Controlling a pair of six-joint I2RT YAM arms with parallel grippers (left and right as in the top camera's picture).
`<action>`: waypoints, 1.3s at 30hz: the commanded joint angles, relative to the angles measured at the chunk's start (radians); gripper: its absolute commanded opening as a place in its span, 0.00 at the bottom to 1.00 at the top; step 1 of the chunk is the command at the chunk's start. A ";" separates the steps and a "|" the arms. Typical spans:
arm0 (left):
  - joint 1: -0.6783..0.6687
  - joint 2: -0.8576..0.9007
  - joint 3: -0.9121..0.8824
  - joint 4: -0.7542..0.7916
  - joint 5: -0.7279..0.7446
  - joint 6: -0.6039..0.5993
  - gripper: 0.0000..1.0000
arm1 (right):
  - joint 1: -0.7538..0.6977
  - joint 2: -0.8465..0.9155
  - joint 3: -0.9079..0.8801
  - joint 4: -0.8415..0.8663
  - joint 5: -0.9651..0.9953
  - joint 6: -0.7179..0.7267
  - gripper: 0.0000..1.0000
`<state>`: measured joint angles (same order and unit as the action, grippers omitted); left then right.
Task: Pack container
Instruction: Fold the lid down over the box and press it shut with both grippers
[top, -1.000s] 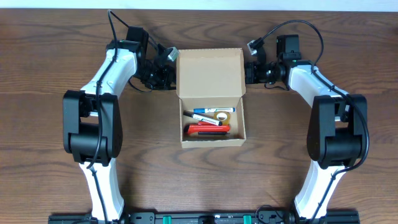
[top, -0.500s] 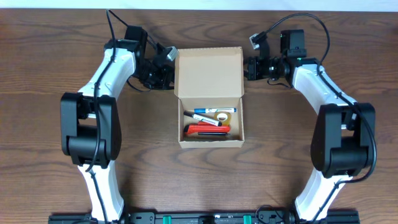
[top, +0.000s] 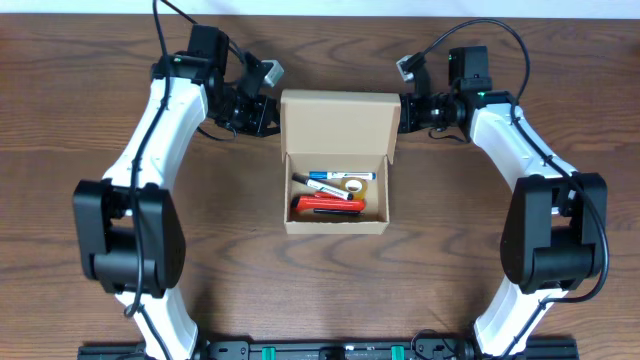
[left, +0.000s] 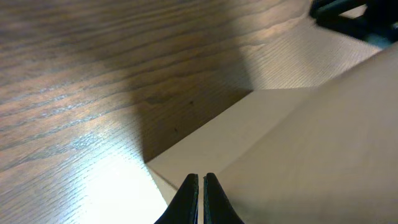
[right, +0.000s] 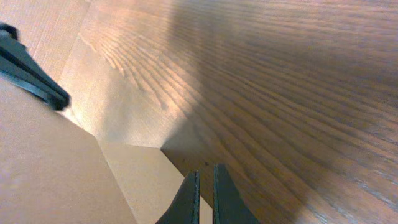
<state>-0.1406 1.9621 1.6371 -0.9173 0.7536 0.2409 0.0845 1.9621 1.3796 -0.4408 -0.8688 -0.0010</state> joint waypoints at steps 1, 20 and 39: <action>-0.006 -0.061 0.022 -0.015 -0.006 0.017 0.06 | 0.018 -0.031 0.015 -0.005 -0.030 -0.032 0.01; -0.096 -0.178 0.022 -0.176 -0.082 0.049 0.06 | 0.042 -0.081 0.015 -0.103 0.045 -0.109 0.01; -0.133 -0.320 0.021 -0.373 -0.822 -0.003 0.06 | 0.182 -0.333 0.014 -0.347 0.589 -0.126 0.01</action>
<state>-0.2733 1.6512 1.6379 -1.2835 0.1932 0.2657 0.1925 1.6726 1.3808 -0.7586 -0.4160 -0.1345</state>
